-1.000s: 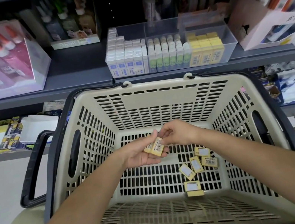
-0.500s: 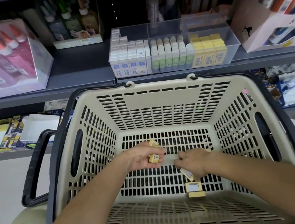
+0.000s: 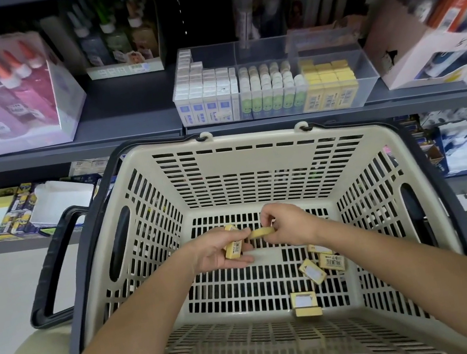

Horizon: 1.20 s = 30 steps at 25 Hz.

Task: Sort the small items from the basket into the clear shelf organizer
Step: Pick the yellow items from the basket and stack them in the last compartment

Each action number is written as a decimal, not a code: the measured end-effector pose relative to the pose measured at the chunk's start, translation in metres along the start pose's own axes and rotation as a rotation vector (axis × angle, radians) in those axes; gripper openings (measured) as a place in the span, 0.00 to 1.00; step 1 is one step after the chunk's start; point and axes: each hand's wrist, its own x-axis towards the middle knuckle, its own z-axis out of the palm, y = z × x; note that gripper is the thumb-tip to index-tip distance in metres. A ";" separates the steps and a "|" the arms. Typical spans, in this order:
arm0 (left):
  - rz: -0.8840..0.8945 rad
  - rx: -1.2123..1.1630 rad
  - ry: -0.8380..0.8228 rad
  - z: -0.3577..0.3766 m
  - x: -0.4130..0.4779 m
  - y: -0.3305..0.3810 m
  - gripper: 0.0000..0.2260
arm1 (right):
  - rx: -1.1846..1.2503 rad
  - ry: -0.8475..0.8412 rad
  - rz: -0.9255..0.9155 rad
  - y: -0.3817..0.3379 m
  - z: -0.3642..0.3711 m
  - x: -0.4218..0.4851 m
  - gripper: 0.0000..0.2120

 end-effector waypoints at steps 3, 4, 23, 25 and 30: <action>0.067 -0.129 -0.069 -0.002 -0.001 0.006 0.15 | -0.019 0.037 -0.099 -0.004 0.008 -0.003 0.11; 0.089 -0.156 -0.060 -0.003 -0.001 0.008 0.15 | 0.023 0.019 -0.117 -0.005 0.007 -0.002 0.10; 0.096 -0.070 0.054 -0.002 -0.004 0.008 0.14 | -1.029 -0.571 -0.145 0.049 0.013 -0.020 0.32; 0.080 -0.054 0.054 -0.001 -0.006 0.007 0.14 | -0.893 -0.525 -0.102 0.049 0.015 -0.020 0.21; 0.065 0.015 0.159 0.007 -0.006 0.008 0.12 | -0.200 -0.132 -0.014 0.016 -0.007 -0.002 0.09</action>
